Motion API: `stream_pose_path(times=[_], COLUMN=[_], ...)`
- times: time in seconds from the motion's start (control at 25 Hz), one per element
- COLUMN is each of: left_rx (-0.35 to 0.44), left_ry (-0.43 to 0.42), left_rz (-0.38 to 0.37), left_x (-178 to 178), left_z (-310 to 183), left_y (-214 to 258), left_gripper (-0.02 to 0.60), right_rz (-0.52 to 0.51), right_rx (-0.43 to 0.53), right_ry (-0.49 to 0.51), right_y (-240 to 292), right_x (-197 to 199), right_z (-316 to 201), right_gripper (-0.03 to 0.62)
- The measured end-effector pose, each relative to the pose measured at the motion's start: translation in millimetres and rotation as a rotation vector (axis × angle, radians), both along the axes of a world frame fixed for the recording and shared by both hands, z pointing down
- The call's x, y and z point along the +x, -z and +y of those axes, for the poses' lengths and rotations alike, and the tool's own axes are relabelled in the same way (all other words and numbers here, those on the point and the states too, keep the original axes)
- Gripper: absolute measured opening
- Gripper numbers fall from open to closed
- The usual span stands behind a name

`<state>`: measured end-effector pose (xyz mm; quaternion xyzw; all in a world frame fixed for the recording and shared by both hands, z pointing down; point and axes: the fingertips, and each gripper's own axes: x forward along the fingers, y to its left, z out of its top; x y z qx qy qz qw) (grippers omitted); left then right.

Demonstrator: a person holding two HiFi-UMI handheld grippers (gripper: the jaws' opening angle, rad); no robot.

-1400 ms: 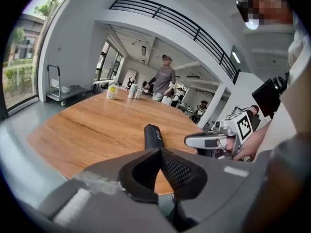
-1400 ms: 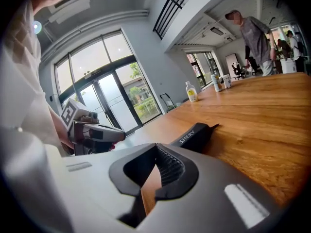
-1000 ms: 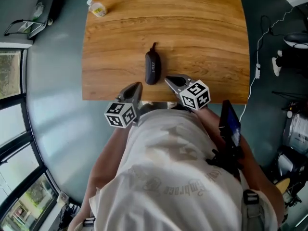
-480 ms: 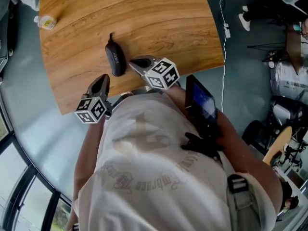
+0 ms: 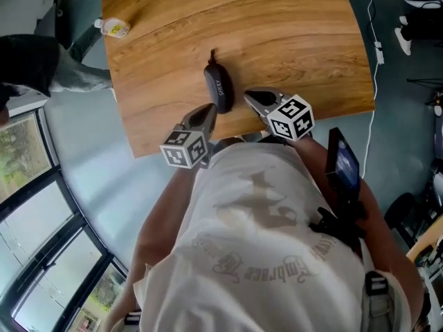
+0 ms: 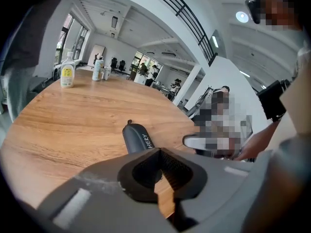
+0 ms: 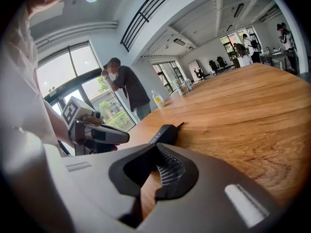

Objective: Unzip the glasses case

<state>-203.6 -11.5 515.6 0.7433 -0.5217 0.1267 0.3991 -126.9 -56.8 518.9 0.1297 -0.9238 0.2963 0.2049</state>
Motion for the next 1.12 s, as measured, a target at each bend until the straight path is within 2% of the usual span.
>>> stream_pose_path(times=[0.12, 0.24, 0.32, 0.4, 0.64, 0.88, 1.12], left_rx=[-0.054, -0.123, -0.171, -0.222, -0.389, -0.472, -0.545], left_ry=[0.01, 0.012, -0.007, -0.01, 0.048, 0.03, 0.022], left_rz=[-0.024, -0.029, -0.041, -0.054, 0.067, 0.059, 0.052], left_x=[-6, -8, -9, -12, -16, -16, -13], left_z=[-4, -12, -19, -27, -49, -58, -56], left_y=[-7, -15, -20, -26, -51, -67, -77], left_gripper=[0.006, 0.08, 0.18, 0.228, 0.382, 0.397, 0.359], right_rz=[-0.012, -0.024, -0.027, -0.03, -0.029, -0.018, -0.005], right_rx=[-0.006, -0.01, -0.014, -0.016, -0.018, -0.025, -0.043], right_ry=[0.004, 0.001, -0.009, -0.024, -0.098, -0.162, -0.209], right_y=[-1, -1, -1, -2, -4, -5, -9], right_x=[-3, -1, 3, 6, 24, 45, 58], right_z=[4, 9, 11, 11, 4, 2, 2], right_gripper=[0.008, 0.008, 0.008, 0.008, 0.009, 0.008, 0.008])
